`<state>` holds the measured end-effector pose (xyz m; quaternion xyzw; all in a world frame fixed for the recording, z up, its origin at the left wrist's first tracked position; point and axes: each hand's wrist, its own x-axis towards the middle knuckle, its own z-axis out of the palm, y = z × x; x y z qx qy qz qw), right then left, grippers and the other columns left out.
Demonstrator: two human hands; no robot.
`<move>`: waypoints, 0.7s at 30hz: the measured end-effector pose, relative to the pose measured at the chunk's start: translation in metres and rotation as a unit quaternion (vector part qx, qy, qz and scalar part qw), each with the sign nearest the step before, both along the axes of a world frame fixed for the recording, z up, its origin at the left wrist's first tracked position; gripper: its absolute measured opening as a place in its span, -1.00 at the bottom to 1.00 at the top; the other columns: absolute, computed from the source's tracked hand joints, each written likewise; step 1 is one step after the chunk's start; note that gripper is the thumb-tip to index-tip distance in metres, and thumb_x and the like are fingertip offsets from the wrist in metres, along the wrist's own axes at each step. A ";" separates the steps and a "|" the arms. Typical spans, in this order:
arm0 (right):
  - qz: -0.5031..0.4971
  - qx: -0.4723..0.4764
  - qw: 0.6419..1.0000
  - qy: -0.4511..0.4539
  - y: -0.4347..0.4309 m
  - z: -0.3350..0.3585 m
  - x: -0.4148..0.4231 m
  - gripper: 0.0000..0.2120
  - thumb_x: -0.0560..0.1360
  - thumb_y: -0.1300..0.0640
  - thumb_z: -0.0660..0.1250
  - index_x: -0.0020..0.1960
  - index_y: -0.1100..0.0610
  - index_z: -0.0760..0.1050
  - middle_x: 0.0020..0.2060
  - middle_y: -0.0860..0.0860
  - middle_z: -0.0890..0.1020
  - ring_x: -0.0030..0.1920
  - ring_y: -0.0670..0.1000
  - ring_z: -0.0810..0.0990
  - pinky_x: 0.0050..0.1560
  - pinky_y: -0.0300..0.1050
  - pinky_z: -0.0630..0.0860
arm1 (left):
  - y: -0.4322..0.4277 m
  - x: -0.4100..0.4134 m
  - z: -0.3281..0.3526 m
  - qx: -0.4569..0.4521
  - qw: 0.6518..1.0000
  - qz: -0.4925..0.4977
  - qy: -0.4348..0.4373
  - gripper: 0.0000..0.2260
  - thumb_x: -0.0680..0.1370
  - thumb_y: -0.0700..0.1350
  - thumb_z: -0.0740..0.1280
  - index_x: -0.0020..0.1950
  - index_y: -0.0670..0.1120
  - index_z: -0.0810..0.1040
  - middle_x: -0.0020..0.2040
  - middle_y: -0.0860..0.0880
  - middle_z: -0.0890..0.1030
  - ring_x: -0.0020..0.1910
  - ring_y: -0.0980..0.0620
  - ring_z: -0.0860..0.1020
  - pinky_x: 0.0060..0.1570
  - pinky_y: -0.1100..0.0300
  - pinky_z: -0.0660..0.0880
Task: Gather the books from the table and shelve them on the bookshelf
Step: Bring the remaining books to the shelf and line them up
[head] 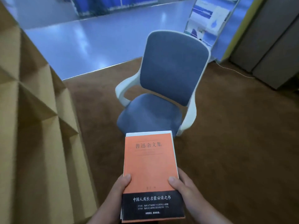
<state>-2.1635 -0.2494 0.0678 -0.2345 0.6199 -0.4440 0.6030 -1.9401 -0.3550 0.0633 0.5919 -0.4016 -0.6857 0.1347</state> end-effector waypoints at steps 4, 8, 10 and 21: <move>0.065 0.003 0.998 0.007 -0.079 0.003 0.005 -0.42 0.34 0.01 0.45 0.32 0.15 0.52 0.05 -0.04 0.77 0.04 -0.06 0.75 -0.08 -0.29 0.62 | -0.036 0.010 0.015 0.082 0.983 0.024 0.161 -0.59 0.62 -0.25 0.23 0.41 -0.46 0.34 -0.10 -0.40 0.68 -0.04 -0.05 0.72 -0.19 0.19 0.53; 0.134 0.017 0.991 -0.007 -0.143 0.002 0.025 -0.44 0.33 -0.02 0.45 0.30 0.10 0.53 0.06 0.02 0.77 0.06 0.01 0.75 -0.07 -0.24 0.62 | -0.057 0.032 0.019 0.100 0.970 0.184 0.126 -0.46 0.43 0.15 0.28 0.27 -0.18 0.55 0.08 -0.29 0.70 0.09 -0.29 0.66 0.16 -0.19 0.54; 0.180 0.019 0.983 -0.007 -0.172 0.004 0.037 -0.48 0.35 -0.02 0.43 0.28 0.09 0.54 0.06 0.02 0.77 0.07 0.02 0.75 -0.01 -0.19 0.62 | -0.062 0.048 0.019 0.098 0.962 0.213 0.142 -0.42 0.42 0.19 0.28 0.27 -0.18 0.57 0.12 -0.30 0.68 0.13 -0.32 0.64 0.22 -0.21 0.50; 0.470 0.013 0.882 0.000 -0.331 0.006 0.120 -0.46 0.41 -0.07 0.39 0.37 0.01 0.50 0.17 0.00 0.73 0.23 0.06 0.68 0.30 0.05 0.56 | -0.095 0.086 0.021 0.048 0.829 0.514 0.214 -0.44 0.39 0.09 0.37 0.27 -0.24 0.54 0.01 -0.31 0.70 -0.08 -0.27 0.70 -0.15 -0.06 0.62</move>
